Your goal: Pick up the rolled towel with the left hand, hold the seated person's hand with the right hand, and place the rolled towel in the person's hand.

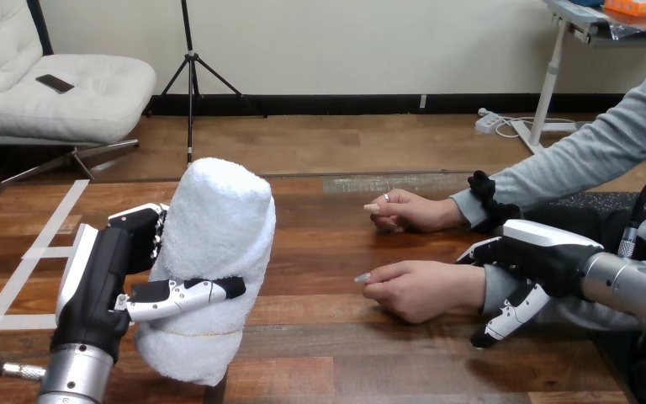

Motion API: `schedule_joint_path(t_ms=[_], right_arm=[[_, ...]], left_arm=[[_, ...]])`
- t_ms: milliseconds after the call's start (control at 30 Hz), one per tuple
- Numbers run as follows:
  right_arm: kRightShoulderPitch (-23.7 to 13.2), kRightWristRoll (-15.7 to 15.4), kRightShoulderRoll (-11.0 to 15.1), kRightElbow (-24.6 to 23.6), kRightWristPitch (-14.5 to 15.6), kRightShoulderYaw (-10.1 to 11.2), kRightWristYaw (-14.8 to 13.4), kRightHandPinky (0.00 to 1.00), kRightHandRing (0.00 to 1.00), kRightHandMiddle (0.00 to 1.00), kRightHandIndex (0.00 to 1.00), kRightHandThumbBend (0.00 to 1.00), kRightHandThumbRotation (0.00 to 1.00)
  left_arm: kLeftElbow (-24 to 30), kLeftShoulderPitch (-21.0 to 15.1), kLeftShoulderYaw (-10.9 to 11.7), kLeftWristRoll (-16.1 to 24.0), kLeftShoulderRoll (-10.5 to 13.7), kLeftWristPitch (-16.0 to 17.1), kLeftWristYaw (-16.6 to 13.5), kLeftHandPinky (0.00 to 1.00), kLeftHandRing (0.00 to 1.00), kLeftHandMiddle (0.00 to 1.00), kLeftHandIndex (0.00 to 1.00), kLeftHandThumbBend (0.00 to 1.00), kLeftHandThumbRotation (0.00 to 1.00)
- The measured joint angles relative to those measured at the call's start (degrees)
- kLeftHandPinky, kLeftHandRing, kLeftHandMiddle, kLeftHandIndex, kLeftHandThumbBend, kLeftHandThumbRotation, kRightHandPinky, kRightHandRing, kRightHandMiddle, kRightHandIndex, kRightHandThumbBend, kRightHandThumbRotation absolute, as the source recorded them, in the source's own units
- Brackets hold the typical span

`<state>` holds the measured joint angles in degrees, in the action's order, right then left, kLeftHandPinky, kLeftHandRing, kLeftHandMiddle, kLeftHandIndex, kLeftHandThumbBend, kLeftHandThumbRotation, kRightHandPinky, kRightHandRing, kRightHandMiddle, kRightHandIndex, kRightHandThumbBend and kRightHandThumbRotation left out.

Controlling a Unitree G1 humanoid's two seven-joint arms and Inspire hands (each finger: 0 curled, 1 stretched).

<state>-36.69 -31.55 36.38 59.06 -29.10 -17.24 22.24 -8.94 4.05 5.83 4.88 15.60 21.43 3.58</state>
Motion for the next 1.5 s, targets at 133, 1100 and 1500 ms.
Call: schedule_joint_path(t_ms=[133,1100,1500], right_arm=[[0.0,-0.1,0.0,0.0,-0.6,0.0,-1.3,0.61,0.71,0.75,0.73,1.0,0.22],[-0.8,-0.2,0.1,0.0,-4.5,-0.2,-6.5,0.58,0.63,0.66,0.65,1.0,0.16],[-0.8,0.1,0.1,0.0,-5.1,-0.2,-6.6,0.57,0.6,0.62,0.62,0.99,0.13]], left_arm=[[0.0,0.0,0.0,0.0,0.0,0.0,0.0,0.29,0.33,0.38,0.41,0.59,0.0],[0.0,0.0,0.0,-0.4,-0.1,0.0,0.1,0.29,0.33,0.38,0.41,0.59,0.0],[0.1,0.2,0.1,-0.4,-0.1,0.0,0.1,0.28,0.33,0.38,0.41,0.59,0.0]])
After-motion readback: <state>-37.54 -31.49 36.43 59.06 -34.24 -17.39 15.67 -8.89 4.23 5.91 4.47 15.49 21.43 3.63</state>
